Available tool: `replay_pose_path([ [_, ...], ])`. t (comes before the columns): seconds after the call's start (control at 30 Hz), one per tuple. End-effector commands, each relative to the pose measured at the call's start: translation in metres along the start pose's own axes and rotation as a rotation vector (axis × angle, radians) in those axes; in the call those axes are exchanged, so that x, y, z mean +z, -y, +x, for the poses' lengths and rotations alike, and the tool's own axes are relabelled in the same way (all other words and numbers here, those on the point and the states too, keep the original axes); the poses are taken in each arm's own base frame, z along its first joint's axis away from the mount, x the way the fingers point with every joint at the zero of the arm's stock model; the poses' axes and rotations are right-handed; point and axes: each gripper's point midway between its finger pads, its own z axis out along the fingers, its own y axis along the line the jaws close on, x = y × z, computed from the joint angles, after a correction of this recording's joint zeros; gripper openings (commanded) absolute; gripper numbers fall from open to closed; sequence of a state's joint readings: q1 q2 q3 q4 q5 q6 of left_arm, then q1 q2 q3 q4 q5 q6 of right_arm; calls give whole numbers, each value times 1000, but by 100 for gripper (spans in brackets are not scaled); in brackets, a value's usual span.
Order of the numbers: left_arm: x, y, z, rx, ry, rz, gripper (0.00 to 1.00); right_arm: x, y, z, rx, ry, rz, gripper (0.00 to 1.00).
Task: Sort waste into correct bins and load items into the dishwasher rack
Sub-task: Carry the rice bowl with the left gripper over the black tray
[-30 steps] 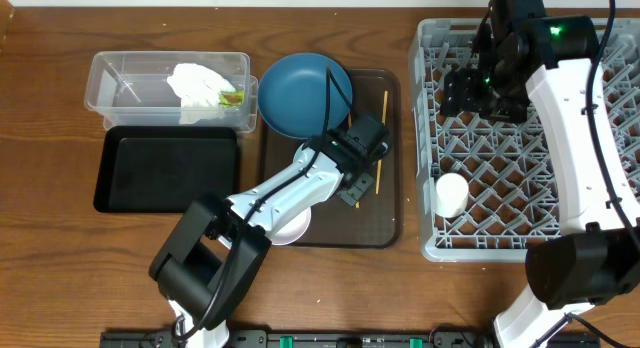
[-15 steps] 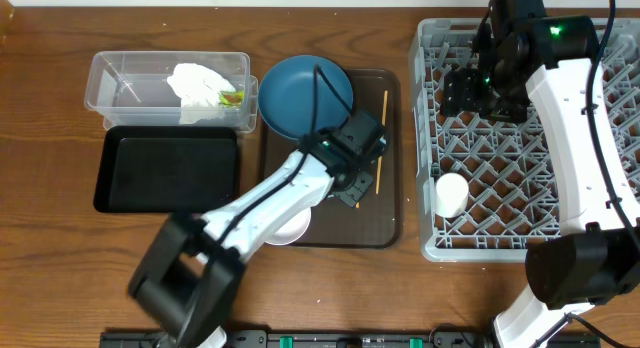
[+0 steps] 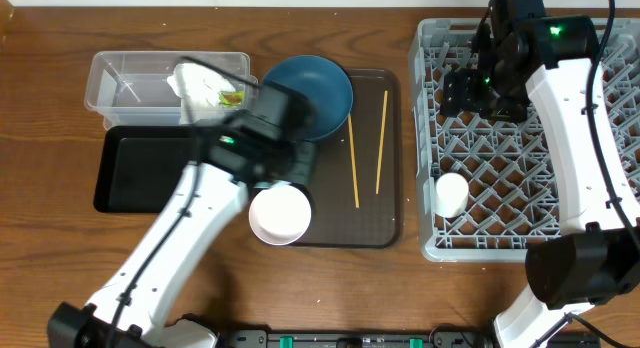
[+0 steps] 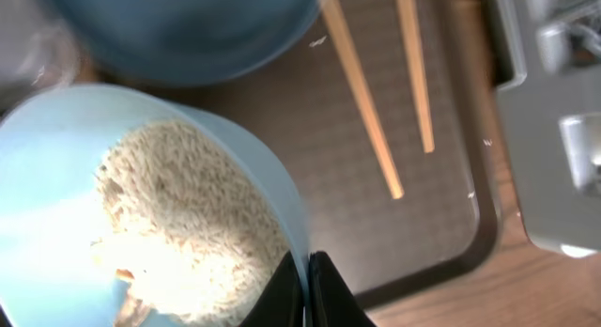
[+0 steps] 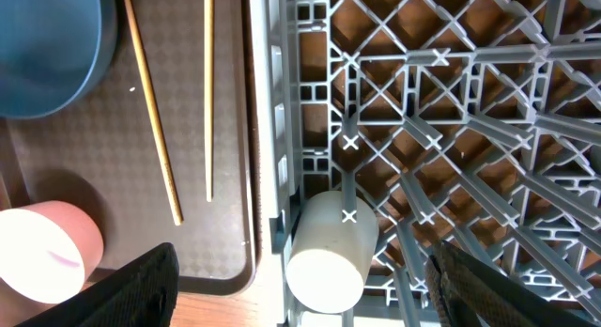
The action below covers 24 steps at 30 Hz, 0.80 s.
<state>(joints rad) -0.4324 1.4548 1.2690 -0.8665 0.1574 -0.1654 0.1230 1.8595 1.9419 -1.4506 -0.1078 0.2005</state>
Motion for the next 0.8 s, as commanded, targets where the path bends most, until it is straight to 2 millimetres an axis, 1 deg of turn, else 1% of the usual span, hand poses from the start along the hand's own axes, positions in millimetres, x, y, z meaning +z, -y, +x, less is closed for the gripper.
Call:
replay_pose_path([
  [0.0, -16, -33, -6, -167, 6, 31, 6, 2, -3, 1, -23, -8, -1, 82],
  [0.13, -18, -79, -2, -305, 3, 46, 6, 2, -3, 1, -23, -8, -1, 82],
  [0.2, -19, -99, 0, -357, 7, 71, 6, 2, -3, 1, -23, -8, -1, 82],
  [0.27, -20, -114, 1, -394, 12, 116, 6, 2, -3, 1, -23, -8, -2, 82],
  [0.4, -18, -136, 0, -453, 28, 237, 6, 2, -3, 2, -23, -8, -2, 82],
  [0.5, -16, -148, -2, -503, 46, 345, 6, 2, -3, 2, -23, -9, -2, 82],
  [0.67, -20, -159, -8, -569, 104, 528, 6, 2, -3, 2, -23, -9, -2, 82],
  [0.77, -23, -172, -9, -624, 134, 580, 6, 2, -3, 2, -23, -9, -2, 82],
])
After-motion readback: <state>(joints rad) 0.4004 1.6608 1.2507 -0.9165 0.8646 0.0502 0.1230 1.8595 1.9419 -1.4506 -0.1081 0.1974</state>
